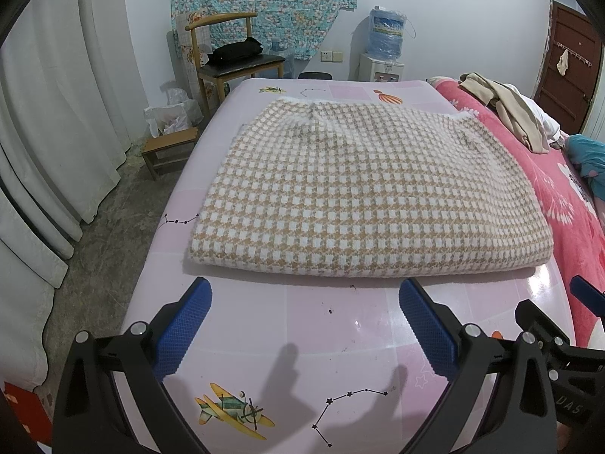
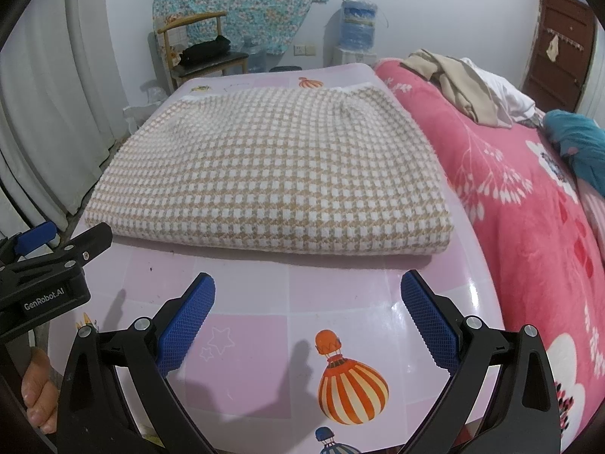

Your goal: Fold large clothes

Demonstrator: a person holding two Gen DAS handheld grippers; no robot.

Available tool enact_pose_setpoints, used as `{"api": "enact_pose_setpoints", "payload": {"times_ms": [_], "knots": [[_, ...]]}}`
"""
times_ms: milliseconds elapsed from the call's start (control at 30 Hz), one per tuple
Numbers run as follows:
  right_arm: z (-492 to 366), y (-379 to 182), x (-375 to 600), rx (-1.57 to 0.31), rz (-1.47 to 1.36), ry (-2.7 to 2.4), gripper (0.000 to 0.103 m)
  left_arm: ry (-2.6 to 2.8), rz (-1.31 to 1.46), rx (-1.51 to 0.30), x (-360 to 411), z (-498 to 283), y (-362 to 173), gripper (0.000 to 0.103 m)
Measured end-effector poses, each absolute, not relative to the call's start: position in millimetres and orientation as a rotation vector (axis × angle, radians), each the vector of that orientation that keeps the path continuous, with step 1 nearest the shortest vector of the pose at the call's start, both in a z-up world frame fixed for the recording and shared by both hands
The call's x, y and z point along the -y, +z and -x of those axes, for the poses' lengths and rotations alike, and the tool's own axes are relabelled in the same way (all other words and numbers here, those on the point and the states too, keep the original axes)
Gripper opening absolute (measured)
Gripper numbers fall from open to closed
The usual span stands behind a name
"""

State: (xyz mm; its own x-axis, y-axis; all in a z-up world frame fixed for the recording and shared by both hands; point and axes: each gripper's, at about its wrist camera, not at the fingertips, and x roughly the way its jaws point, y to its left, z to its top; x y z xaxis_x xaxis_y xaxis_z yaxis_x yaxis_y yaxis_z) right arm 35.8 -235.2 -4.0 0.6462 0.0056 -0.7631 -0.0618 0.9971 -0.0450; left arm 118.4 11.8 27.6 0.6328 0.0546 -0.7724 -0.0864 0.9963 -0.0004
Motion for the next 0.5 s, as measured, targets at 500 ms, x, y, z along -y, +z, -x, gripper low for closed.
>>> {"api": "enact_pose_setpoints", "payload": {"times_ms": [500], "knots": [[-34.7,-4.4,236.3,-0.871,0.071,0.041,0.095,0.082,0.039,-0.882,-11.5,-118.5,27.2,0.098]]}}
